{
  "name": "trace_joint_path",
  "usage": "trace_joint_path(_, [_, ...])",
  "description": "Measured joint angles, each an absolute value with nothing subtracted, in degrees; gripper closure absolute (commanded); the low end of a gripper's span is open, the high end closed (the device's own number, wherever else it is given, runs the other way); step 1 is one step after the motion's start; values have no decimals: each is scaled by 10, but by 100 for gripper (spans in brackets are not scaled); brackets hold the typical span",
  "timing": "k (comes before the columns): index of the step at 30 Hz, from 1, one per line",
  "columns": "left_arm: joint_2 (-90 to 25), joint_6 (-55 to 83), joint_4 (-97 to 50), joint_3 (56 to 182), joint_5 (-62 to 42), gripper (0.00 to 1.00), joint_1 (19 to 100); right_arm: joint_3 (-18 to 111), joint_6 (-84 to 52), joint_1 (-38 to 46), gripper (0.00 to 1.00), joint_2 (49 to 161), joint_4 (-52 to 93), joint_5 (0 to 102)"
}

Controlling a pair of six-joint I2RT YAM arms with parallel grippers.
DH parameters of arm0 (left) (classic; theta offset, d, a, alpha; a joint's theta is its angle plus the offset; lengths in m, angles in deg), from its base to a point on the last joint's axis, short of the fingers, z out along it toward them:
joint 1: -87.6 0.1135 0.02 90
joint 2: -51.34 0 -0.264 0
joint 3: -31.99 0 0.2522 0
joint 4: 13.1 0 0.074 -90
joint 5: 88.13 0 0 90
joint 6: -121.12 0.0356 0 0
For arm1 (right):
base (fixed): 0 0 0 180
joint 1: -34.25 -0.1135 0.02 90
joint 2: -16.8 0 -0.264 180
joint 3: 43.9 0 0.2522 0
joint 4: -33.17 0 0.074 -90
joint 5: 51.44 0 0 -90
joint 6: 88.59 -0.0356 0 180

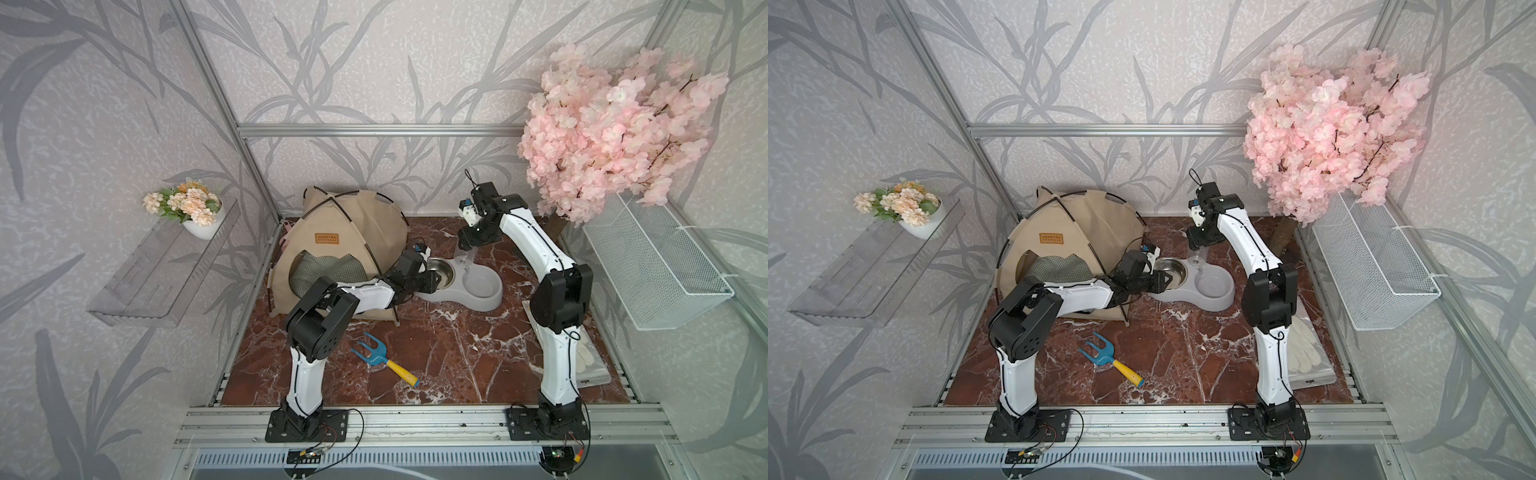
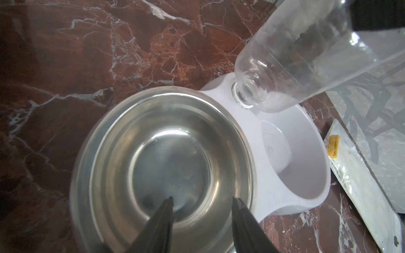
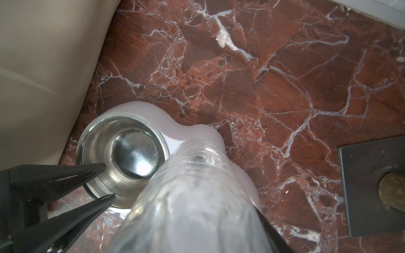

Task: Adjust the bottle in the pet food container.

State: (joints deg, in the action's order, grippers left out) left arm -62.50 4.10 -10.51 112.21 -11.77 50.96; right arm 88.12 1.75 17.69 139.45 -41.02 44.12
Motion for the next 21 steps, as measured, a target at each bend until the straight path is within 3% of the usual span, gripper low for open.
trace_joint_path(10, [-637, 25, -74, 1122, -127, 54, 502, 800, -132, 183, 100, 1372, -288, 460])
trace_joint_path(11, [-638, 24, -72, 1122, -128, 54, 502, 800, -138, 184, 97, 1372, -288, 460])
trace_joint_path(16, [-638, 21, -71, 1123, -130, 54, 501, 813, -151, 182, 49, 1366, -295, 450])
trace_joint_path(21, [-639, 15, -74, 1126, -135, 53, 501, 882, -147, 180, 31, 1393, -348, 441])
